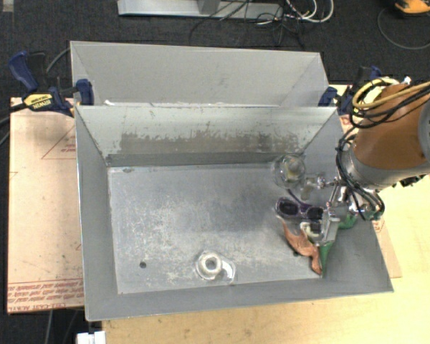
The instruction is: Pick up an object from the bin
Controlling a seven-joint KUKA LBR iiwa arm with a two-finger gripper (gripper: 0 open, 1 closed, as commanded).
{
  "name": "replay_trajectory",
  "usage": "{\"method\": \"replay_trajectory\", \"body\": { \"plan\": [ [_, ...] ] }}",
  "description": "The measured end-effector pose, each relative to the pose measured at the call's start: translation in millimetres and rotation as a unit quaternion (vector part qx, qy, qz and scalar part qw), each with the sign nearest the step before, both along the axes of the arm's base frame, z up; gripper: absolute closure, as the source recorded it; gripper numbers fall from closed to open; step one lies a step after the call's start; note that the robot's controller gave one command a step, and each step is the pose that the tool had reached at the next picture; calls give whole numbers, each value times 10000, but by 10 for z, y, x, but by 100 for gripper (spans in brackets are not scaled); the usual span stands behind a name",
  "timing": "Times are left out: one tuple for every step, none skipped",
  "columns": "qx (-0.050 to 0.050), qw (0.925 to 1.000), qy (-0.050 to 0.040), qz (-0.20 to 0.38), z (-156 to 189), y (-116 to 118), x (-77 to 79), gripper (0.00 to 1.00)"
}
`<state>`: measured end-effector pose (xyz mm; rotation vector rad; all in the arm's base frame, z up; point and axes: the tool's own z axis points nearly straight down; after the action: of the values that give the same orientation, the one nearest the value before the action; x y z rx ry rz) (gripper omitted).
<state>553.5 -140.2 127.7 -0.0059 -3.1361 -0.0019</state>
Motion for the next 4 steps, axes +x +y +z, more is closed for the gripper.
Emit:
{"method": "replay_trajectory", "body": {
  "plan": [
    [-5, 10000, -34, 25, 46, 10, 18, 100],
    [-5, 10000, -34, 25, 46, 11, 18, 0],
    [-6, 10000, -34, 28, 46, 12, 18, 100],
    [-6, 10000, -34, 28, 46, 13, 18, 100]
  ]
}}
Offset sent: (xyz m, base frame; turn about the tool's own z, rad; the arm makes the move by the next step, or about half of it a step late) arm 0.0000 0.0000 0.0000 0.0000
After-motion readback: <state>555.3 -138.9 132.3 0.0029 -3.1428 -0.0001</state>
